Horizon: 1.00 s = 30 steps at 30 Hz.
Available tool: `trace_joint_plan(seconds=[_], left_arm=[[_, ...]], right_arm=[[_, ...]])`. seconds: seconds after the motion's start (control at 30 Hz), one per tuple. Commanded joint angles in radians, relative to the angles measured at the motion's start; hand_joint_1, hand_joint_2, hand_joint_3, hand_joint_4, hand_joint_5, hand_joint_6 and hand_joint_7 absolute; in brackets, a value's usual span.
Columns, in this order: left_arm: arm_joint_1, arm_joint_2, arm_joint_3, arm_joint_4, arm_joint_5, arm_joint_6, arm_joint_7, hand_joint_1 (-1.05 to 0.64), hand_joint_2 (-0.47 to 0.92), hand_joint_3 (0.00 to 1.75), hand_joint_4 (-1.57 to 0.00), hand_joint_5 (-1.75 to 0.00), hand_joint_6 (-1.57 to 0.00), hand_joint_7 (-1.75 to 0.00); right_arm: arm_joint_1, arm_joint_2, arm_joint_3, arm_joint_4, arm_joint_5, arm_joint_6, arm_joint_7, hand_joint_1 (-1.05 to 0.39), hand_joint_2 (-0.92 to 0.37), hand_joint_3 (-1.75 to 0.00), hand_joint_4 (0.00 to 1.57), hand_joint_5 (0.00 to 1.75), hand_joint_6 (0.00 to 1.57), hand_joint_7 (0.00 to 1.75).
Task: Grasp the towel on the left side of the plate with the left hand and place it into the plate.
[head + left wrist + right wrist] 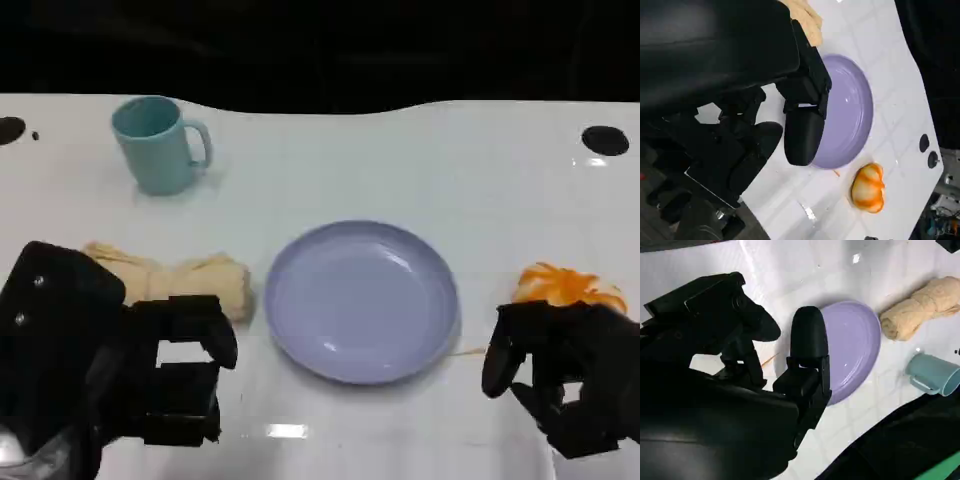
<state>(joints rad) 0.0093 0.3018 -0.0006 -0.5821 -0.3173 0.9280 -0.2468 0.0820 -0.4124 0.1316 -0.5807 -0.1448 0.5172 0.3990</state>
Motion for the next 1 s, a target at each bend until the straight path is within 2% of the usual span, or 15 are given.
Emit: trace_joint_plan(seconds=[0.03, 0.93, 1.0], left_arm=[[-0.01, 0.017, 0.009, 0.002, 0.007, -0.002, 0.002, -0.05, 0.38, 1.5, -0.91, -1.75, -0.81, -1.62], [-0.011, 0.008, 0.022, 0.008, -0.001, -0.007, 0.002, -0.03, 0.39, 1.5, -0.91, -1.75, -0.81, -1.62], [-0.008, -0.004, 0.029, 0.01, 0.0, -0.022, 0.011, -0.03, 0.44, 1.42, -0.85, -1.75, -0.78, -1.58]], right_arm=[[-0.006, -0.009, -0.007, -0.013, 0.002, 0.009, 0.0, 0.01, -0.56, -1.09, 0.73, 1.75, 0.71, 1.43], [-0.006, -0.005, -0.007, -0.01, 0.004, 0.008, -0.002, 0.02, -0.56, -1.1, 0.74, 1.75, 0.71, 1.43], [-0.006, -0.003, -0.006, -0.01, 0.004, 0.01, -0.003, 0.02, -0.56, -1.1, 0.73, 1.75, 0.71, 1.43]])
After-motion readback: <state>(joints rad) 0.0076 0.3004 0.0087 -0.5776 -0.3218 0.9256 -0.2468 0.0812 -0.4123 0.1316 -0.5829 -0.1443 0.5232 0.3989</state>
